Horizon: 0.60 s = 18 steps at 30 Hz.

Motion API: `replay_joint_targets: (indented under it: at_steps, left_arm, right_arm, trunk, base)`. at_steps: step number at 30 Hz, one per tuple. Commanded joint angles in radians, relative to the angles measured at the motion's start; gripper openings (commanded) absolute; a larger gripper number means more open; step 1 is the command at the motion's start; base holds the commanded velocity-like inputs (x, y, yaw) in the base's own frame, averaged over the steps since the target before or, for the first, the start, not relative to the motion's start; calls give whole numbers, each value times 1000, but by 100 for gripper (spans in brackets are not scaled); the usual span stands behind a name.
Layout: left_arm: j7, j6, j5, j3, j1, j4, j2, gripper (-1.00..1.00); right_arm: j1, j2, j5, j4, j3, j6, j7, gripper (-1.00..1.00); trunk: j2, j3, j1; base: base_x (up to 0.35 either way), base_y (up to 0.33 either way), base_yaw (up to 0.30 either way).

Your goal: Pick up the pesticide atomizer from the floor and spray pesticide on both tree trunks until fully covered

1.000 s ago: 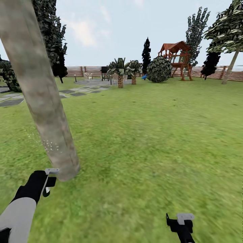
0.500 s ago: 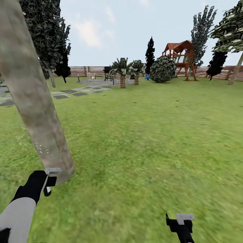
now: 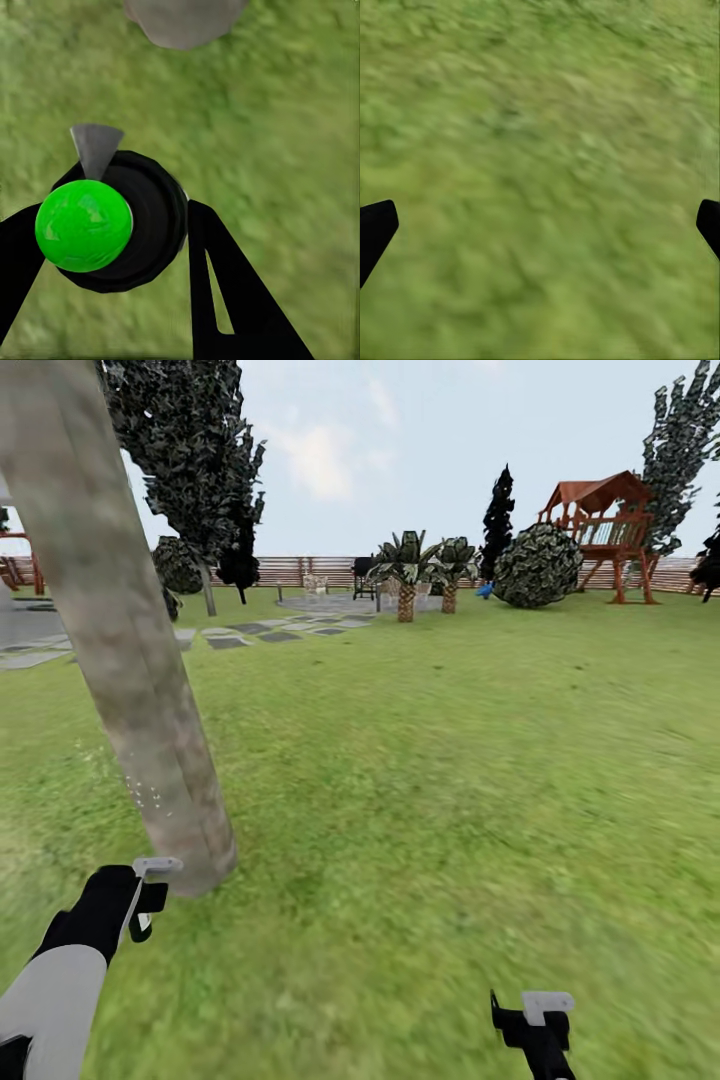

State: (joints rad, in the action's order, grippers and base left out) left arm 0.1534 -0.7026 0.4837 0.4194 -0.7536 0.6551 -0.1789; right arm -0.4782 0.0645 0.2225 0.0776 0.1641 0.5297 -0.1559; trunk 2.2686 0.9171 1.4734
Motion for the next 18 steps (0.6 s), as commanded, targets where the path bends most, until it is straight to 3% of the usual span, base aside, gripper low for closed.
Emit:
replay_joint_targets:
  at_steps: [1, 9, 15, 18]
  left_arm:
    - [9, -3, 11, 4, -1, 1, 1, -100]
    - [10, -2, 9, 5, -1, 1, 1, -100]
    - [12, -4, -21, -4, -20, 3, 11, -100]
    - [20, -16, -19, -12, -102, 0, 31, -100]
  right_arm:
    - [0, 0, 11, -1, 7, 3, -4, 100]
    - [0, 0, 11, -1, 7, 3, -4, 100]
    - [0, 0, 10, -1, 7, 3, -4, 100]
    - [0, 2, 10, -1, 8, 3, -3, 100]
  trunk:
    - [0, 1, 0]
    - [0, 1, 0]
    - [0, 1, 0]
    - [0, 1, 0]
  base:
    - [153, -262, 277]
    - [150, -250, 276]
    - [22, -33, 263]
    - [1, -1, 61]
